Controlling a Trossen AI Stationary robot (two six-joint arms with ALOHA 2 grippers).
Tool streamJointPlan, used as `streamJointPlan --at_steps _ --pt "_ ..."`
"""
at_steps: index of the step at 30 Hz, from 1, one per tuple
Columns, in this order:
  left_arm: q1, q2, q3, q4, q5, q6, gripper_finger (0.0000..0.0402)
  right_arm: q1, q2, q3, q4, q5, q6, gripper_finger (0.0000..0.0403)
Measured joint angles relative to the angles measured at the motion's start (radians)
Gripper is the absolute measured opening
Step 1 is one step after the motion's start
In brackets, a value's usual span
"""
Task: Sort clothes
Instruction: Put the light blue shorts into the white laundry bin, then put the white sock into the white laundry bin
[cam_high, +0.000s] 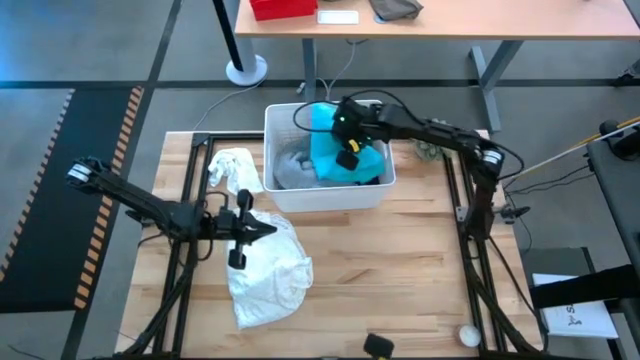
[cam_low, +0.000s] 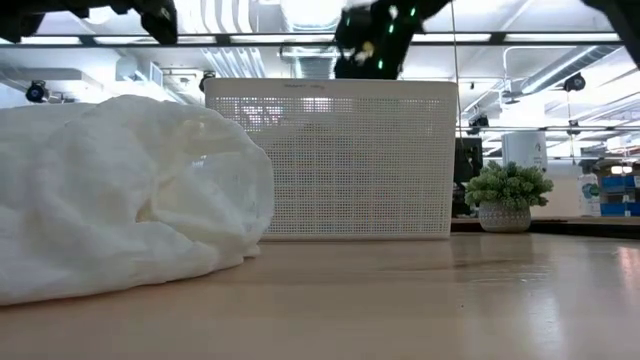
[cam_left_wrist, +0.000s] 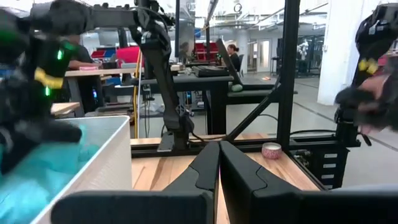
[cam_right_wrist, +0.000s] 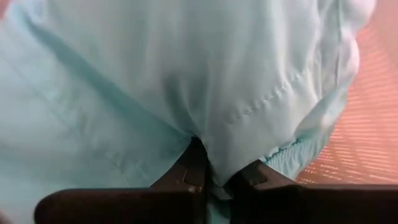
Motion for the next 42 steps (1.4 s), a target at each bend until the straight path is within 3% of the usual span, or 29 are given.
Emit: streamJointPlan --at_steps 9,13,19,25,32,42 --pt "0.000 -0.204 0.000 -0.217 -0.005 0.009 0.0000 -0.058 0.118 -0.011 0.009 -0.081 -0.039 0.0010" --pt "0.000 -0.267 0.000 -0.322 -0.070 0.006 0.0000 -0.066 0.161 -0.011 0.013 -0.091 -0.048 0.0011" --pt "0.000 -0.312 0.000 -0.401 -0.091 -0.028 0.0000 -0.072 0.242 -0.011 0.039 -0.114 -0.059 0.0015" --pt "0.000 -0.317 0.000 -0.412 -0.106 -0.026 0.0000 -0.072 0.292 -0.010 0.047 -0.130 -0.058 0.0057" --pt "0.000 -0.318 0.000 -0.412 -0.107 -0.024 0.0000 -0.071 0.258 -0.011 0.041 -0.130 -0.049 0.0102" --pt "0.000 -0.322 0.000 -0.410 -0.108 -0.023 0.0000 -0.055 0.110 -0.012 0.040 -0.136 -0.048 0.0174"
